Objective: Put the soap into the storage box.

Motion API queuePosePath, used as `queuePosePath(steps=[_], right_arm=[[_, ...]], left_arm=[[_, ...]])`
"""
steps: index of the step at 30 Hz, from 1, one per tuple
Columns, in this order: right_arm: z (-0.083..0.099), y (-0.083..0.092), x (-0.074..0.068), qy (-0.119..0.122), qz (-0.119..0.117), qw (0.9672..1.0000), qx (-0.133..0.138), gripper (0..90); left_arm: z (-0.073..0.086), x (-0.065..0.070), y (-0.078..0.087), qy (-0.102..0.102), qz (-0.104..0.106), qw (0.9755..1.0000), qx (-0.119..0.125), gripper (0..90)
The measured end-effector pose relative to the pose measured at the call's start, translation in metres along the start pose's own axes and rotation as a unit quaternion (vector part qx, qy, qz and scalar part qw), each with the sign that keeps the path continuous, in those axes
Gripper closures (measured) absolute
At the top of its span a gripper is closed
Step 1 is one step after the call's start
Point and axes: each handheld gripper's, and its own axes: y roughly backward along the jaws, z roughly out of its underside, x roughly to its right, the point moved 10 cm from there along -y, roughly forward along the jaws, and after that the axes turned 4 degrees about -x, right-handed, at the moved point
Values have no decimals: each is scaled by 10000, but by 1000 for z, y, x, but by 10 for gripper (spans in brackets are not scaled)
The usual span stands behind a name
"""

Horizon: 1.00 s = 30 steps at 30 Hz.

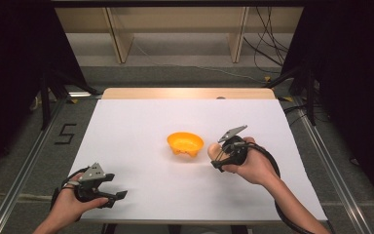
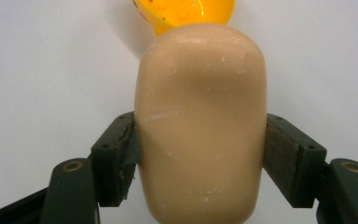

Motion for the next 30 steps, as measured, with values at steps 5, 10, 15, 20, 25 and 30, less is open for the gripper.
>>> queuePosePath(steps=[5,10,15,20,25,30], right_arm=[[-1,0,-2,-150,-18,9999,15,334],[-2,0,0,-28,-12,10000,25,333],[-5,0,2,-98,43,9999,19,333],[-9,2,3,-49,98,9999,25,333],[-15,2,3,-1,80,9999,77,333],[-19,2,4,58,50,9999,95,333]], left_arm=[[0,-1,0,9,-21,10000,-2,182],[0,0,0,3,-17,10000,-12,182],[-1,1,0,-31,26,10000,25,182],[0,2,-1,48,40,10000,22,183],[-1,2,-1,57,44,10000,35,183],[0,-2,0,-88,-36,10000,-13,183]])
